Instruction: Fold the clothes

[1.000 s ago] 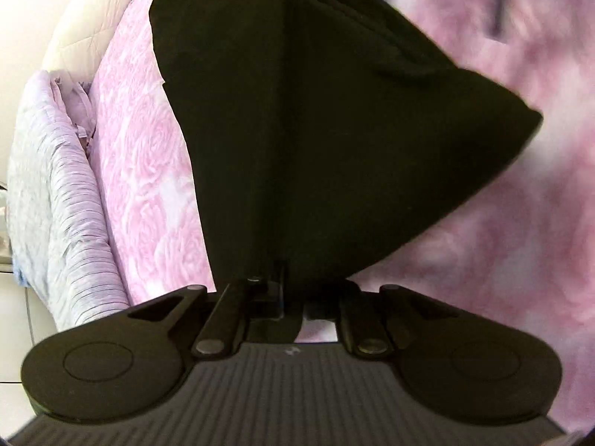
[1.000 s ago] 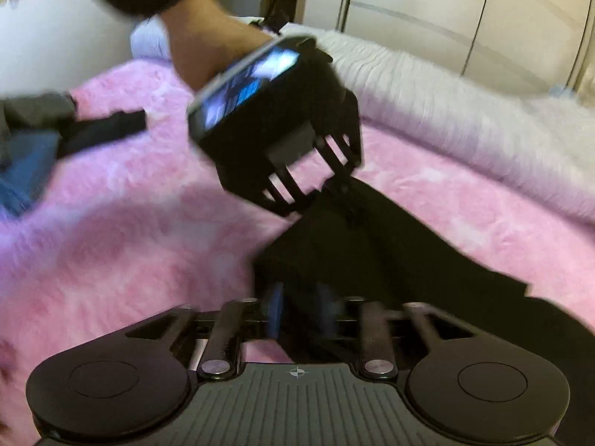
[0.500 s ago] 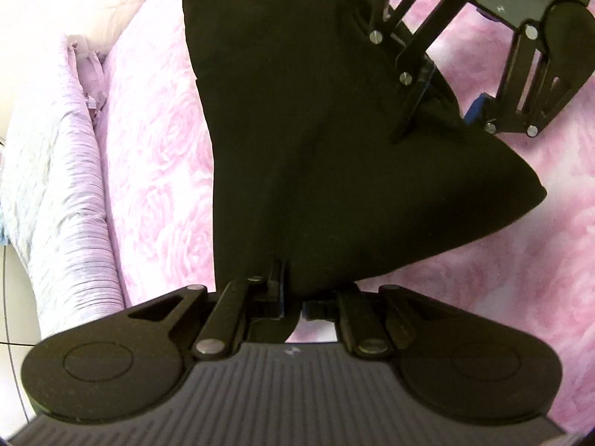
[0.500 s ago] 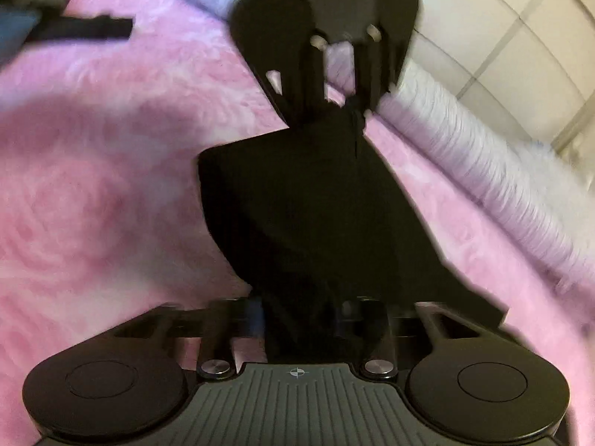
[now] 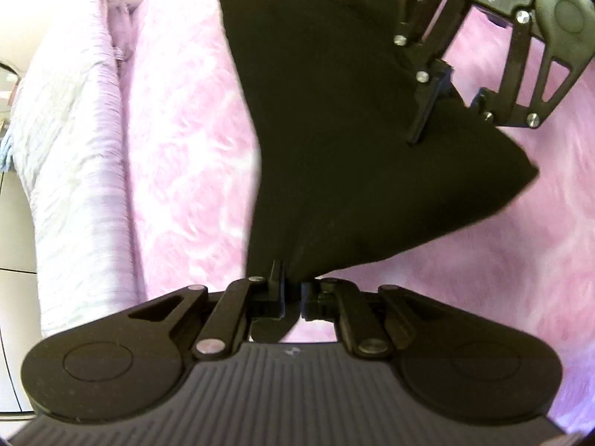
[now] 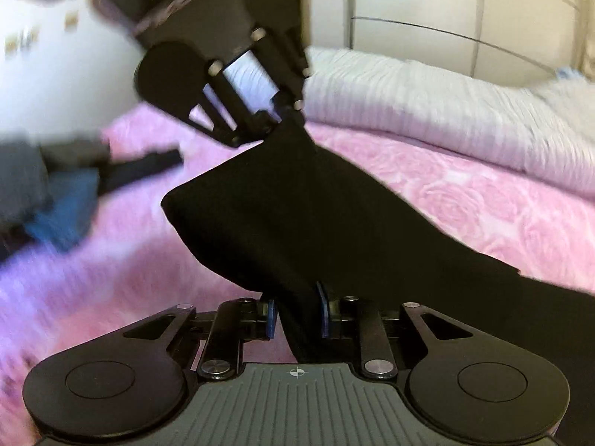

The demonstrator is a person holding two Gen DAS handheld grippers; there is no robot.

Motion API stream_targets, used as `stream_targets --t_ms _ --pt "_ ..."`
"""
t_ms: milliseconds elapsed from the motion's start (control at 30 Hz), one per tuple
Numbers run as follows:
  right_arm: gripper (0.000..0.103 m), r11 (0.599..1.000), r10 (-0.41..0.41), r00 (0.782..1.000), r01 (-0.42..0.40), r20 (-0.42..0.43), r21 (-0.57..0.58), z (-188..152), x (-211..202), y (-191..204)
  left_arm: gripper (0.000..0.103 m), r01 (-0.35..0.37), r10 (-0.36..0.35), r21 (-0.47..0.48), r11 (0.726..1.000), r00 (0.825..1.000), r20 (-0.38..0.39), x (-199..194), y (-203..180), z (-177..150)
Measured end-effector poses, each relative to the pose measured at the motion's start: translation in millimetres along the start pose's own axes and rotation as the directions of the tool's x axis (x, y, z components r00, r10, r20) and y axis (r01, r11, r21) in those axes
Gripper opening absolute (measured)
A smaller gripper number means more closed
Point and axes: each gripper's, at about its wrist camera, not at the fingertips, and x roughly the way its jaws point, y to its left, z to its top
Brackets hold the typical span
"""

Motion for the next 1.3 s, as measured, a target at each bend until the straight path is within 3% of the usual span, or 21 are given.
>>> stream_targets --t_ms 167,333,400,433,467,500,533,600,633,667,700,800,933,1067,1300 --pt "0.013 0.979 0.047 0.993 -0.067 0.106 0.19 15 -69 -99 0.006 -0.007 0.008 -0.016 1.0 0.999 0.044 -11 66 87" --pt "0.012 0.911 -0.066 0.972 -0.034 0.225 0.411 0 -139 -217 0.007 -0.079 0.075 0.013 0.997 0.982 0.173 -3 115 210" --pt "0.012 0.862 -0.128 0.957 -0.023 0.261 0.507 -12 -166 -266 0.02 -0.092 0.097 -0.03 0.995 0.967 0.236 14 134 262" --pt "0.012 0.82 -0.163 0.95 -0.02 0.267 0.571 -28 -172 -290 0.026 -0.088 0.105 -0.076 0.993 0.961 0.255 23 141 279" --pt "0.013 0.77 -0.195 0.944 -0.019 0.265 0.637 -47 -174 -315 0.04 -0.08 0.109 -0.118 0.99 0.958 0.265 32 146 292" --pt "0.015 0.702 -0.22 0.942 -0.027 0.252 0.712 -70 -172 -338 0.038 -0.067 0.105 -0.154 0.986 0.96 0.259 42 146 300" --pt "0.027 0.615 -0.236 0.944 -0.039 0.231 0.787 -96 -167 -361 0.038 -0.054 0.101 -0.189 0.98 0.962 0.252 52 147 307" --pt "0.039 0.443 -0.264 0.951 -0.028 0.16 0.896 -137 -159 -392 0.038 -0.021 0.075 -0.248 0.969 0.975 0.211 73 141 313" --pt "0.039 0.353 -0.274 0.954 -0.017 0.12 0.936 -157 -156 -405 0.038 -0.001 0.052 -0.271 0.963 0.982 0.182 84 138 311" --pt "0.039 0.29 -0.286 0.951 -0.029 0.115 0.957 -171 -158 -412 0.038 0.023 0.022 -0.288 0.957 0.988 0.152 98 138 304" --pt "0.039 0.266 -0.3 0.944 -0.053 0.135 0.963 -178 -164 -414 0.038 0.043 -0.006 -0.304 0.952 0.992 0.122 108 135 297" --pt "0.041 0.252 -0.312 0.942 -0.043 0.123 0.967 -177 -184 -411 0.038 0.089 -0.079 -0.364 0.927 0.996 0.042 126 111 271" --pt "0.044 0.292 -0.353 0.93 0.008 0.1 0.956 -164 -198 -403 0.038 0.128 -0.145 -0.481 0.867 0.989 0.003 130 90 238" --pt "0.047 0.294 -0.348 0.935 0.04 0.068 0.955 -160 -185 -421 0.038 0.18 -0.182 -0.56 0.808 0.982 0.052 125 65 233" --pt "0.047 0.336 -0.397 0.916 0.205 -0.059 0.919 -126 -200 -422 0.04 0.214 -0.142 -0.572 0.792 0.975 0.169 121 14 251"
